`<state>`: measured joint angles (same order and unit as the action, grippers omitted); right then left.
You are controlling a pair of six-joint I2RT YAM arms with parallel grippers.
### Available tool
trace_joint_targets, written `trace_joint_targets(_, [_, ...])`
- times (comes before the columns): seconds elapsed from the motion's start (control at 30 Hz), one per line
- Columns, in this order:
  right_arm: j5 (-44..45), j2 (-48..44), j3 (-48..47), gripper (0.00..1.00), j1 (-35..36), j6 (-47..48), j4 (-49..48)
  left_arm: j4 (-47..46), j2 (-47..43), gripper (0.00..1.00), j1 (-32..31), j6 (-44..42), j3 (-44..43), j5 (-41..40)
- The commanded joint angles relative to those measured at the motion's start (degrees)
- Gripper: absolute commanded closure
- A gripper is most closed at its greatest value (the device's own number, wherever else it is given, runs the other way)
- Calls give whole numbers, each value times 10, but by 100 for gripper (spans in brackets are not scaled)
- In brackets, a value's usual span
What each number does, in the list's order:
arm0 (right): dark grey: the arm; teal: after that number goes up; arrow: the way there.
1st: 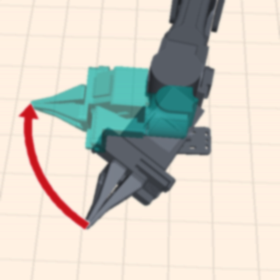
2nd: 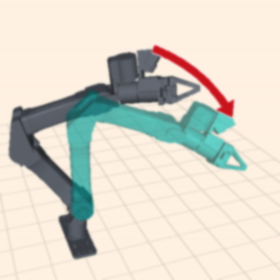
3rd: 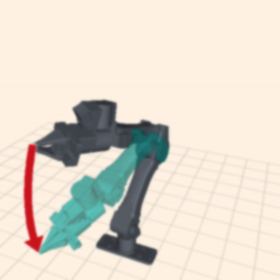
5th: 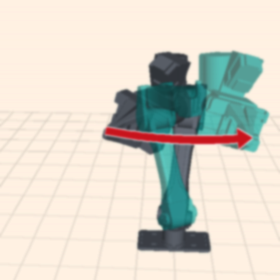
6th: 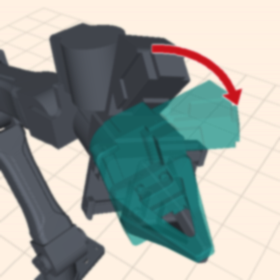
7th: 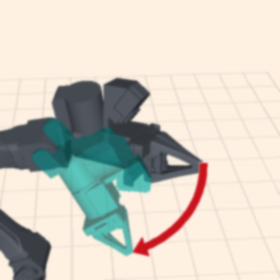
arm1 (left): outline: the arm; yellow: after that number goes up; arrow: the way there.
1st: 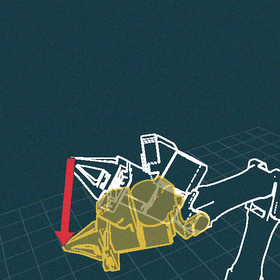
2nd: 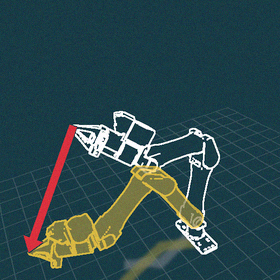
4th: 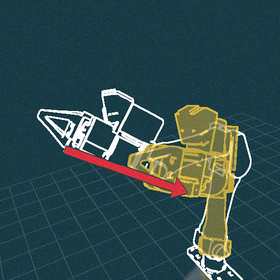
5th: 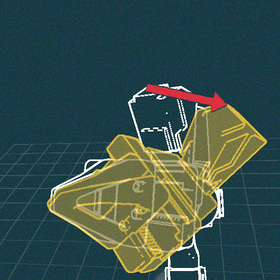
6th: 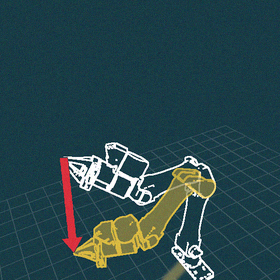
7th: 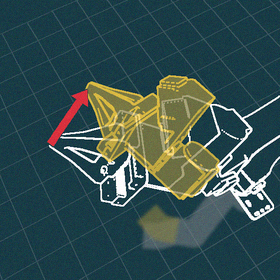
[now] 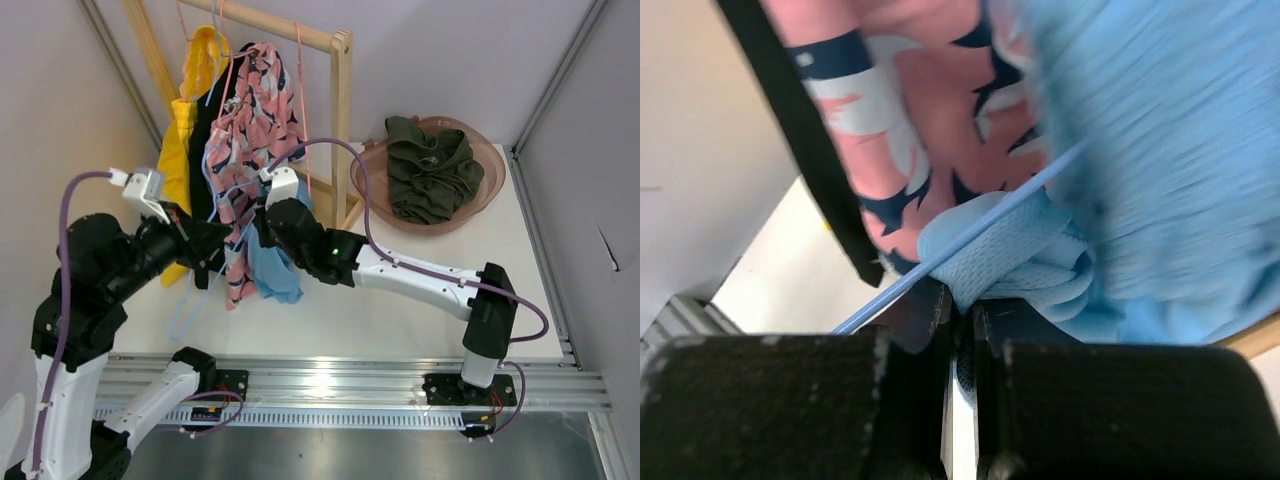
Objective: Remove the shorts from the hanger
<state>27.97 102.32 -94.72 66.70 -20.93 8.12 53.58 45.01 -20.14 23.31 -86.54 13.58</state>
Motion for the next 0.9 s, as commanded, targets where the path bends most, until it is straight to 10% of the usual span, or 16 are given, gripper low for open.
trace_joint_targets(0.0, [-6, -4, -36, 100, -41, 4, -13, -23, -42, 100, -11, 34, 83, 56])
trace_joint_targets(0.27, [-27, 19, -72, 100, -95, 19, 3, -48, -148, 100, -34, 59, 242, 96])
trace_joint_targets(0.5, [-41, 5, -6, 100, -93, -33, 13, 5, -79, 100, -84, 4, 44, 12])
trace_joint_targets(0.87, [26, -141, 197, 100, 148, -44, 7, 0, 38, 100, -90, -74, -125, -180])
